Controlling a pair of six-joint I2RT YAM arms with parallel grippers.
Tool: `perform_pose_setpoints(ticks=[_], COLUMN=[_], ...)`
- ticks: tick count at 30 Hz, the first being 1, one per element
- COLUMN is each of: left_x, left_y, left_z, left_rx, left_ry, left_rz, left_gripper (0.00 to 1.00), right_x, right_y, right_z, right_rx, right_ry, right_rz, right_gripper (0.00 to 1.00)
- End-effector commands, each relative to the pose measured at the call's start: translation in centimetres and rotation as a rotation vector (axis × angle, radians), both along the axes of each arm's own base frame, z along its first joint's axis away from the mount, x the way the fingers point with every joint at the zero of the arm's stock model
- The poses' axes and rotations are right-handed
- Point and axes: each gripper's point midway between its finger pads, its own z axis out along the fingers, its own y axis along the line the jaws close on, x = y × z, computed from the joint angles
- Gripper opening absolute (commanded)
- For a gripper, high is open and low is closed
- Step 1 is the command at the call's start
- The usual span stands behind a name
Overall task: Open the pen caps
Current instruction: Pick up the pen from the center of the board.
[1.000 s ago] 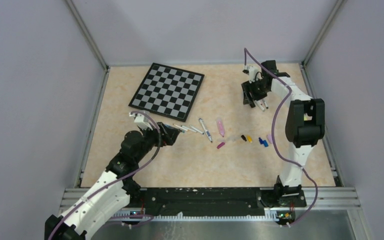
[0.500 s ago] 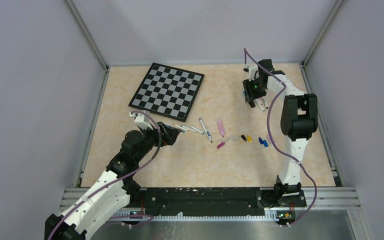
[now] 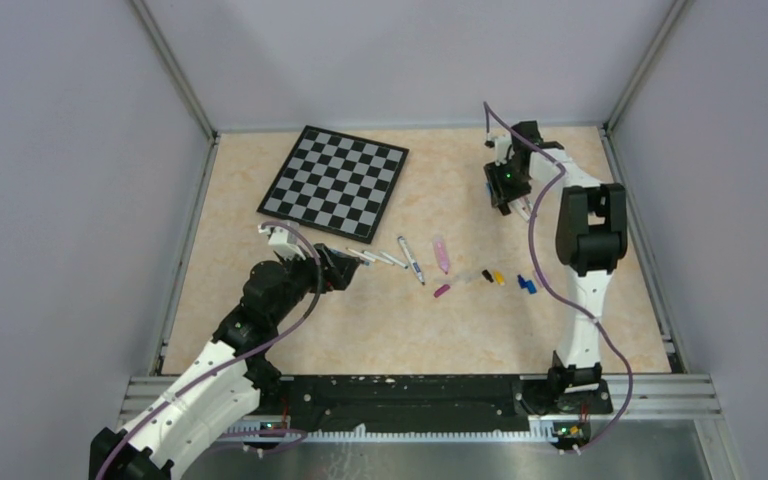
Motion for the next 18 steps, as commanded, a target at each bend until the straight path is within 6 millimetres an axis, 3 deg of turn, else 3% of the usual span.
perform_pose_setpoints(ticks=[1,8,12,18], left_x=[0.3,0.3,0.2,0.0], left_y=[0.1,0.1,0.1,-0.2], left_z=[0.4,0.5,0.7,1.0], left_rx=[-0.012,-0.017,-0.022,-0.045], left_ry=[-0.019,-0.021,-0.025,-0.023], left_rz=[0.012,0.012,0.012,-0.004], left_gripper=[0.99,0.99,0.99,0.99], right_x=[0.9,0.4,-0.8,-2.6], right_y=[0.9,0.5,0.3,0.6], right_z=[0.6,-0.4,-1.6,-3.0], right_rx=[-0.010,-0.074,-0.134,-0.190], right_ry=[-0.023,-0.009,0.018,0.030], right_rz=[0.020,0.037,0.064,0.111], right_gripper=[0.44,0.38,0.36,0.23])
